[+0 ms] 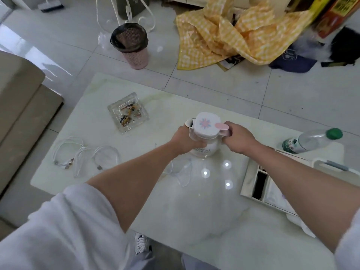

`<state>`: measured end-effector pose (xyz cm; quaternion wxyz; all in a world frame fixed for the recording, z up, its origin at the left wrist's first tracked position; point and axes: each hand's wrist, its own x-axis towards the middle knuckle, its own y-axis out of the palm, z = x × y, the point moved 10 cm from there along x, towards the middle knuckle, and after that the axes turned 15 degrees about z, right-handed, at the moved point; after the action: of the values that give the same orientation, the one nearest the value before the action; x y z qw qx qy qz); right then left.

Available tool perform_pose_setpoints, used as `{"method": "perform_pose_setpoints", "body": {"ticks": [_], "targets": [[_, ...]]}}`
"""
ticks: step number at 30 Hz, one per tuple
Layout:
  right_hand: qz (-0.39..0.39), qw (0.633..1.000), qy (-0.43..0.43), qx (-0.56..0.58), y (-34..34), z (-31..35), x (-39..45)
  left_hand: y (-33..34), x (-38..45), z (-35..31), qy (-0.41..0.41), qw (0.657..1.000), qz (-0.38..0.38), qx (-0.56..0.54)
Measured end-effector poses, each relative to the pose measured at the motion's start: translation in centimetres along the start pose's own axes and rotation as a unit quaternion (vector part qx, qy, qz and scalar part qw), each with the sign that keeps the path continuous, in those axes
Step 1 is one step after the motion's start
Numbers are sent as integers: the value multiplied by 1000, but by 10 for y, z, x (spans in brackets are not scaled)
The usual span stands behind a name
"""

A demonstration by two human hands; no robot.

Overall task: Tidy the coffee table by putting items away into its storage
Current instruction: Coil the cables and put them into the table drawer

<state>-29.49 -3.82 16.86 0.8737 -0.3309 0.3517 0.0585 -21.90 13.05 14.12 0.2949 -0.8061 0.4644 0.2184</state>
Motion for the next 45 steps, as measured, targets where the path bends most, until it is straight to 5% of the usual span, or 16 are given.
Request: {"method": "perform_pose_setpoints", "body": {"ticks": [23,27,32,35,38,42,45], "targets": [[-96,989,89,62,-91,-99,-6,63,89,-87,76,997,26,-10],[-88,953,270,104,-48,-130,-29,58,52,-61,55,998,30,-25],[-1,954,294,60,27,-108,-43,18,-21,20,-20,996,38,77],[-17,969,240,-63,50,-61,-33,-34,-62,81,-104,987,20,121],[43,987,152,-9,109,-6,-10,-79,-95,142,-172,976,-5,132],[153,981,91,-81,203,51,13,-77,-110,205,-213,966,48,140],[156,969,58,-183,247,71,25,-64,-105,233,-200,970,58,128]]}}
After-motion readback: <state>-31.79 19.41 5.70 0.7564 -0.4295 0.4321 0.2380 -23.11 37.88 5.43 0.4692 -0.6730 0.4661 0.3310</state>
